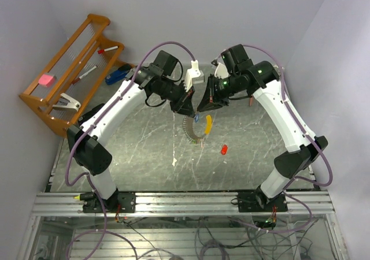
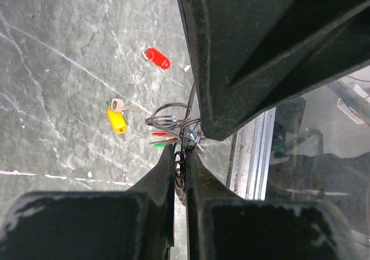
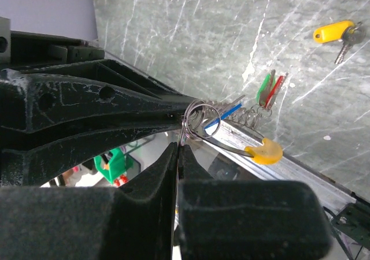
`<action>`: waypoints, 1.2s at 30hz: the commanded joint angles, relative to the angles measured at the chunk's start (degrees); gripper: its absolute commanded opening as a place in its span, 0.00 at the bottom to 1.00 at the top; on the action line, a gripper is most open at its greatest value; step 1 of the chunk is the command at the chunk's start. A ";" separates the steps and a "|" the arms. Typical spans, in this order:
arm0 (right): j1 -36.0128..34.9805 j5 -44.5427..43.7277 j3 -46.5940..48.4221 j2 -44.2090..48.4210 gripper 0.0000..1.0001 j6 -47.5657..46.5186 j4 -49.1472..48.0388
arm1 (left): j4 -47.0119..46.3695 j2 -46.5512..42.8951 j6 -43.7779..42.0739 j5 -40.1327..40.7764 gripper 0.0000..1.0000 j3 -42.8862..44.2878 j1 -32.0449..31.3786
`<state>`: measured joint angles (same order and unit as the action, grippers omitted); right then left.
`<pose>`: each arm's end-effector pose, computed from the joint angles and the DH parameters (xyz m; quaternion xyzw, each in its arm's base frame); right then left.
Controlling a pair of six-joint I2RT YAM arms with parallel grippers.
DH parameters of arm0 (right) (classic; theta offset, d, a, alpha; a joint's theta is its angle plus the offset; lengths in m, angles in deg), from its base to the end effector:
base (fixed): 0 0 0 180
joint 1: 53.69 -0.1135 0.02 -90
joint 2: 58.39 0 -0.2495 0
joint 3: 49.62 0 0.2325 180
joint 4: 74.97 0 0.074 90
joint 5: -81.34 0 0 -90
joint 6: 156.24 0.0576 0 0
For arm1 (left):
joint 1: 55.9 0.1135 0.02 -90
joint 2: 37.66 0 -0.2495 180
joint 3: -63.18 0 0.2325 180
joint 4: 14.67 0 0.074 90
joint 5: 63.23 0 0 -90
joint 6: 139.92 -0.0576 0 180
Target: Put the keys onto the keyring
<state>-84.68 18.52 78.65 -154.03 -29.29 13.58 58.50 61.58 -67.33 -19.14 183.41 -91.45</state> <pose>0.2526 0.1824 0.3834 -0.0204 0.9317 0.3455 0.1107 0.2583 -0.2355 0.3529 0.5016 0.7234 -0.4114 0.2365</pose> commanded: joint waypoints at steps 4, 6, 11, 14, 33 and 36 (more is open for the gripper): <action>2.34 8.64 -4.62 2.41 0.00 -0.55 0.73 | 2.22 -0.63 -4.79 1.48 0.07 4.44 -0.91; 4.86 10.69 -5.27 2.77 0.00 -0.63 0.18 | 4.08 -0.54 -6.84 0.90 0.07 5.85 -1.67; 8.47 17.53 -5.00 2.53 0.00 -0.06 -1.91 | 8.68 0.11 -10.48 -0.61 0.07 7.79 -3.31; 8.81 19.70 -4.39 1.81 0.00 0.26 -2.71 | 8.52 -0.19 -9.92 -0.47 0.07 6.87 -3.99; 10.06 31.96 -17.30 8.04 0.00 10.06 -15.17 | 0.89 -1.80 -4.58 8.06 0.07 6.43 -4.21; 10.14 33.93 -19.26 9.13 0.00 11.67 -15.96 | 0.26 -2.08 -5.03 8.27 0.07 7.02 -4.24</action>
<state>-74.75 45.80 61.58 -148.10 -22.30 1.58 62.04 61.43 -72.46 -13.17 188.83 -95.45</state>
